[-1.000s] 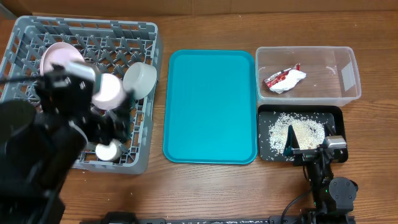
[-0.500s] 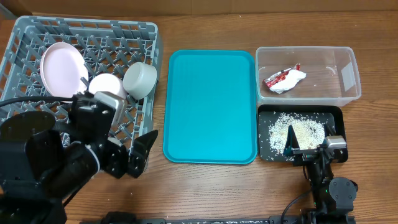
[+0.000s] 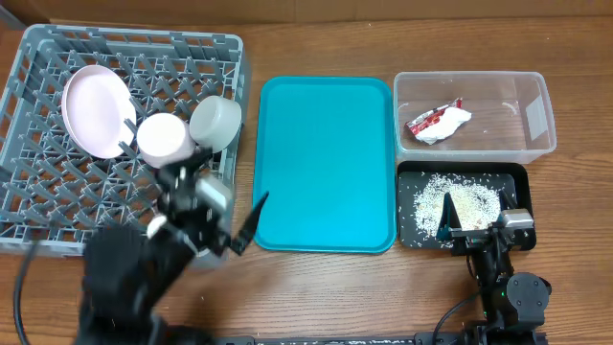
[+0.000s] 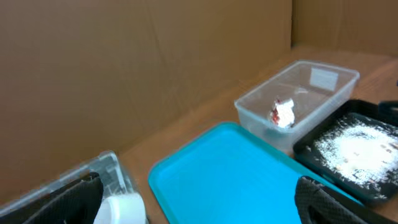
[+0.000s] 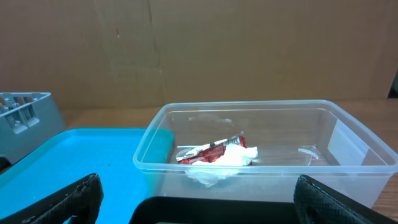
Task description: Sort waste into correct bins and load items into the dishwasher
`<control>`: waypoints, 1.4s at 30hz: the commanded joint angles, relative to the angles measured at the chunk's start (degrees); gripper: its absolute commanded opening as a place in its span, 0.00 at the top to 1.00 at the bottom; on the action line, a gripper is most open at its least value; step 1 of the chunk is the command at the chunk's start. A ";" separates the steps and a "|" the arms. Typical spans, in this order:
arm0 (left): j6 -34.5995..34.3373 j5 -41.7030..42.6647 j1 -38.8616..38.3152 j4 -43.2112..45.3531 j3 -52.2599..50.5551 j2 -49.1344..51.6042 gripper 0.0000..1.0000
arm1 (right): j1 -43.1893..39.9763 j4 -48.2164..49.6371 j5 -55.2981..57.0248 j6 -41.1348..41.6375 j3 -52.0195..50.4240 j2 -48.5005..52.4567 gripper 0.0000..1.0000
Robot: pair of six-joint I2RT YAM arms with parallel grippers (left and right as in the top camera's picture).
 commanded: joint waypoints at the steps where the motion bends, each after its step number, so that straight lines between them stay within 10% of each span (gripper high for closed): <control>1: 2.05 0.15 1.25 3.30 -7.56 -9.38 0.00 | -0.33 0.24 0.11 -0.22 -0.61 -0.68 0.00; 11: 4.04 -3.02 4.46 3.26 -24.13 -29.79 0.00 | -0.33 0.26 0.11 -0.22 -0.61 -0.68 0.00; 42: 3.82 -6.91 4.44 14.84 -41.94 -29.57 0.00 | -0.33 0.26 0.11 -0.22 -0.61 -0.68 0.00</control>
